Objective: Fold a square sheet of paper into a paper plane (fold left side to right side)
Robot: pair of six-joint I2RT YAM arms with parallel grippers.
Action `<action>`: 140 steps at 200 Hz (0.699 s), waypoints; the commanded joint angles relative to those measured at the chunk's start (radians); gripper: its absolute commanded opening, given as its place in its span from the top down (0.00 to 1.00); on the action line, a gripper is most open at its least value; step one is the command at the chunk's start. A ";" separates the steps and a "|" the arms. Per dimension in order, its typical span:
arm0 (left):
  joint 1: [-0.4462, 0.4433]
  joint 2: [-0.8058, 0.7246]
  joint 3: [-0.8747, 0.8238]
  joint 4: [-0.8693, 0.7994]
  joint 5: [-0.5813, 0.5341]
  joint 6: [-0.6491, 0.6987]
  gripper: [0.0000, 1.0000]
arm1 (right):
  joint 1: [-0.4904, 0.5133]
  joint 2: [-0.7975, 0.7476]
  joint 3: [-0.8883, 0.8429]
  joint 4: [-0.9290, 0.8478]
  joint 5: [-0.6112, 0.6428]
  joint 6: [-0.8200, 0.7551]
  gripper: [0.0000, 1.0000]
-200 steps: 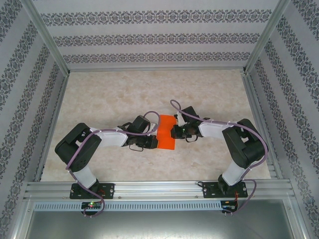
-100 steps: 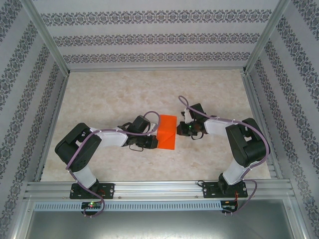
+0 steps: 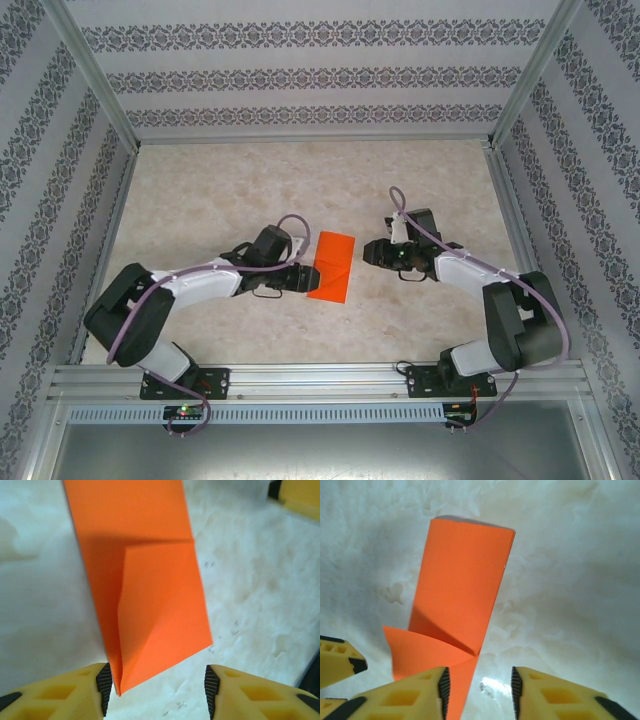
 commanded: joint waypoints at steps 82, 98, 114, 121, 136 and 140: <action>0.058 0.225 0.142 0.097 0.122 0.057 0.47 | -0.036 -0.131 -0.127 0.238 -0.174 0.185 0.02; 0.058 0.239 0.150 0.099 0.109 0.063 0.57 | -0.036 -0.132 -0.130 0.233 -0.180 0.188 0.02; 0.058 0.239 0.148 0.109 0.096 0.065 0.71 | -0.032 -0.125 -0.133 0.233 -0.183 0.193 0.02; 0.058 0.237 0.145 0.109 0.089 0.065 0.77 | -0.028 -0.121 -0.133 0.232 -0.185 0.193 0.02; 0.058 0.221 0.133 0.107 0.065 0.066 0.86 | -0.017 -0.108 -0.127 0.227 -0.186 0.193 0.02; 0.058 0.215 0.129 0.106 0.059 0.065 0.88 | -0.014 -0.102 -0.124 0.226 -0.187 0.193 0.02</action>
